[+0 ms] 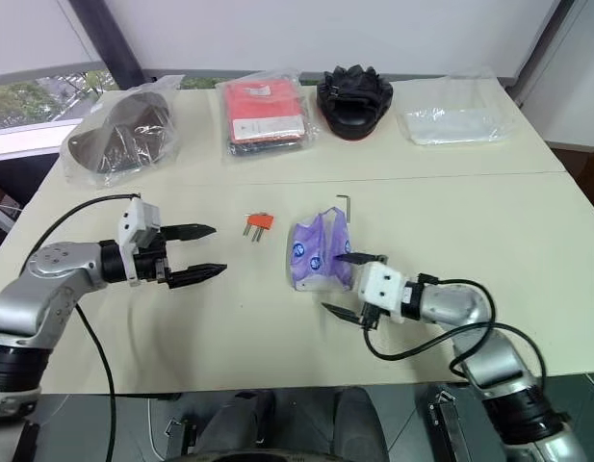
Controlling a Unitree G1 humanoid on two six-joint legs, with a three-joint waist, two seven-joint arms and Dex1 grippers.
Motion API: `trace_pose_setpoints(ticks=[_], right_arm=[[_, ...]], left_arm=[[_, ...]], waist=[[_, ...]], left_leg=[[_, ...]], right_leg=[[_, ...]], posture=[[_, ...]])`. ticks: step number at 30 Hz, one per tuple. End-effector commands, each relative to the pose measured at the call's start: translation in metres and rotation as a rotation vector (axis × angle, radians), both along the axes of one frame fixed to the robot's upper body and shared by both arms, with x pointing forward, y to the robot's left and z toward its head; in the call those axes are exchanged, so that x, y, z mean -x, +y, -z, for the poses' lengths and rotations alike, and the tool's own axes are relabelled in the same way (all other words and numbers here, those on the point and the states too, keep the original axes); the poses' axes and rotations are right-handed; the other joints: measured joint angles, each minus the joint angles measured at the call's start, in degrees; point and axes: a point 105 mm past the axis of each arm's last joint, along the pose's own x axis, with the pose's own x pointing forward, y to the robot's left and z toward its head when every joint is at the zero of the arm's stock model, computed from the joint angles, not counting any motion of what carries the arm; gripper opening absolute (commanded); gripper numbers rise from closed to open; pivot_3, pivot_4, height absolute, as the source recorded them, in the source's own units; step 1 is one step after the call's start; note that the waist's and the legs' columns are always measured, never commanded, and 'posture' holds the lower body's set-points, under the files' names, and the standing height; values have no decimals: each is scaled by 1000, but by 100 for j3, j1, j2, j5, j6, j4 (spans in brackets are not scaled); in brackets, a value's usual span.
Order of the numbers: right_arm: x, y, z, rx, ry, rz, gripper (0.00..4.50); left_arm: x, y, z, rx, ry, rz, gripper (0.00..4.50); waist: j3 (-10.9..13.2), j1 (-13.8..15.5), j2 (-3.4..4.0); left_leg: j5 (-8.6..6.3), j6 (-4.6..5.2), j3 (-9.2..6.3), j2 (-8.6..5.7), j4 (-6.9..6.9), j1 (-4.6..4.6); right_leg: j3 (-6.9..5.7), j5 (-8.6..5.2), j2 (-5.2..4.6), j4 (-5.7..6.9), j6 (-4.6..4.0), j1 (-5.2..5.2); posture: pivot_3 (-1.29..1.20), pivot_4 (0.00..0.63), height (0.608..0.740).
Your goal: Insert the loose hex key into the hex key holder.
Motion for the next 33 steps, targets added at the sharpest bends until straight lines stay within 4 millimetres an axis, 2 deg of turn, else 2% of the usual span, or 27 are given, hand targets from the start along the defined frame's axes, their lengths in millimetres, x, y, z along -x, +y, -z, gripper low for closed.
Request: trace_pose_setpoints(ticks=[1,2,9,15,19,22,24,27,29,33], right_arm=[[-7,2,-4,31,-95,-11,3945],[-8,2,-5,35,-108,-9,3630],[-7,2,-9,27,-127,-16,116],[-10,3,-20,18,-187,1,23],[-18,1,-55,-84,-314,58,23],[-40,-30,-92,-131,-479,256,23],[-53,-59,-101,-84,-563,391,23],[-70,-115,-91,108,-621,591,23],[-76,-136,-78,176,-582,657,23],[-87,-164,-66,254,-546,742,23]], left_arm=[[-1,1,-4,-8,-45,-17,4500],[-1,2,-3,-9,-46,-25,4500],[-3,5,4,-10,-49,-59,4500],[-7,7,6,-7,-54,-74,4500],[-15,11,1,15,-76,-100,4500],[-26,11,-9,21,-151,-131,4500],[-33,6,-18,53,-190,-144,4500],[-35,-15,-26,92,-204,-91,4500],[-31,-25,-23,88,-189,-39,4500],[-29,-38,-16,63,-169,35,4500]], waist=[[0,0,0],[0,2,0],[0,4,0],[0,5,0],[0,9,0],[0,13,0],[0,29,0],[-1,99,-4],[-1,92,-4],[1,-33,-1]], left_leg=[[0,0,0,0,0,1],[0,0,0,0,0,1],[0,0,-1,0,0,1],[0,0,-1,0,1,2],[0,-1,-1,0,2,1],[0,-1,-1,0,6,0],[0,-1,-2,-2,12,-1],[0,-1,-4,-7,20,-3],[0,-1,1,-9,22,-4],[1,-1,3,-6,17,-4]], right_leg=[[0,0,0,0,0,0],[0,0,0,0,0,0],[0,0,0,1,0,1],[0,0,0,2,-1,1],[0,1,0,2,-1,1],[0,2,0,3,-1,1],[0,2,0,4,-2,2],[-1,2,-1,3,-2,6],[1,2,-1,2,-2,6],[2,2,0,7,-2,1]], posture=[[0,150,740],[0,150,740],[0,150,740],[0,150,740],[0,150,740],[0,150,740],[0,150,740],[0,150,740],[0,150,740],[0,150,740]])
